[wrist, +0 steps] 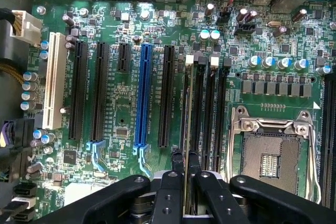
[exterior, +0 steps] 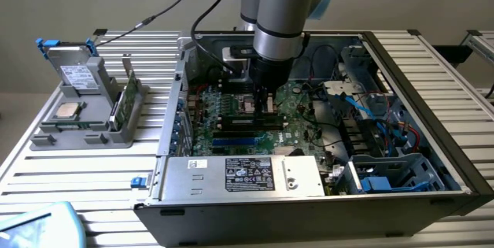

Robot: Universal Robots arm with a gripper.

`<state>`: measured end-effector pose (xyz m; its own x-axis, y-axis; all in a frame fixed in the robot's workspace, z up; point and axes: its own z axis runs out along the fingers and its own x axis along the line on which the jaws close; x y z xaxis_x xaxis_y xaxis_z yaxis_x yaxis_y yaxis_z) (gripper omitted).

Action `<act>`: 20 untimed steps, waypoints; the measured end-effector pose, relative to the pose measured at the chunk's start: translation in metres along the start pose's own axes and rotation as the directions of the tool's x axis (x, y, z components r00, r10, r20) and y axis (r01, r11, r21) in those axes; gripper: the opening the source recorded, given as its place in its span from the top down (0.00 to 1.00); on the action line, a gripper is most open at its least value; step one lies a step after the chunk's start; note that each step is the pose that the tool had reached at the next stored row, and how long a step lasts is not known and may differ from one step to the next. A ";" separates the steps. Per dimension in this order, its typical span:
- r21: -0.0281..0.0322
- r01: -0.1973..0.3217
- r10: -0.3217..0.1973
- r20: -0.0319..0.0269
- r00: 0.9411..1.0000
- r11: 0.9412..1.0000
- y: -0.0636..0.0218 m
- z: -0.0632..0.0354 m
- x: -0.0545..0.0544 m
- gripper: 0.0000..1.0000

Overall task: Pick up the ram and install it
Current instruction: 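Insert the ram into the slot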

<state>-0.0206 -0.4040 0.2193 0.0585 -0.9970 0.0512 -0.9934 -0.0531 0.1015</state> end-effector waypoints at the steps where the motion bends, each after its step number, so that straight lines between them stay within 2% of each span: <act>1: 0.000 0.000 0.000 -0.003 1.000 1.000 0.0000 0.0000 0.000 0.86; 5: -0.001 -0.001 0.001 -0.008 1.000 1.000 0.0000 0.0000 0.000 0.86; 20: -0.001 -0.001 0.001 -0.009 1.000 1.000 -0.0003 0.0009 -0.003 0.86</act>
<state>-0.0207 -0.4009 0.2182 0.0585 -0.9965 0.0600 -0.9934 -0.0522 0.1021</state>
